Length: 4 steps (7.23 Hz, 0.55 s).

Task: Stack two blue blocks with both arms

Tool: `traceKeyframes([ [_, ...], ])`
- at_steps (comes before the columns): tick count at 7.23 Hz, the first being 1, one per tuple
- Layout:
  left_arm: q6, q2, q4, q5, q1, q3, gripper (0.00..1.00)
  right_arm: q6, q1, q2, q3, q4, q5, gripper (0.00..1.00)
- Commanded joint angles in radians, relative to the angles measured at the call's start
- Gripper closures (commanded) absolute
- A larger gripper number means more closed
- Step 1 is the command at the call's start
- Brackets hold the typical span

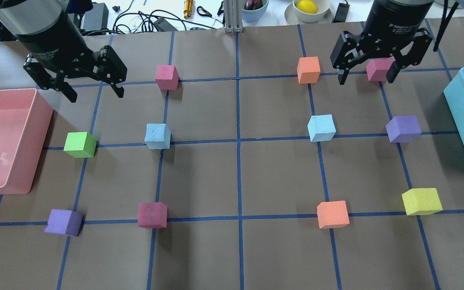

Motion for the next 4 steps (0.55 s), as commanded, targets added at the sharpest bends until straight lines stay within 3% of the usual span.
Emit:
traceKeyframes([
  [1,0.0,0.0,0.0,0.0,0.0,0.0,0.0,-0.001,-0.003,0.001,0.001,-0.005,-0.004,0.0],
  [4,0.0,0.0,-0.002,0.0,0.0,-0.003,0.0,-0.005,-0.004,-0.001,0.001,-0.005,-0.007,0.0],
])
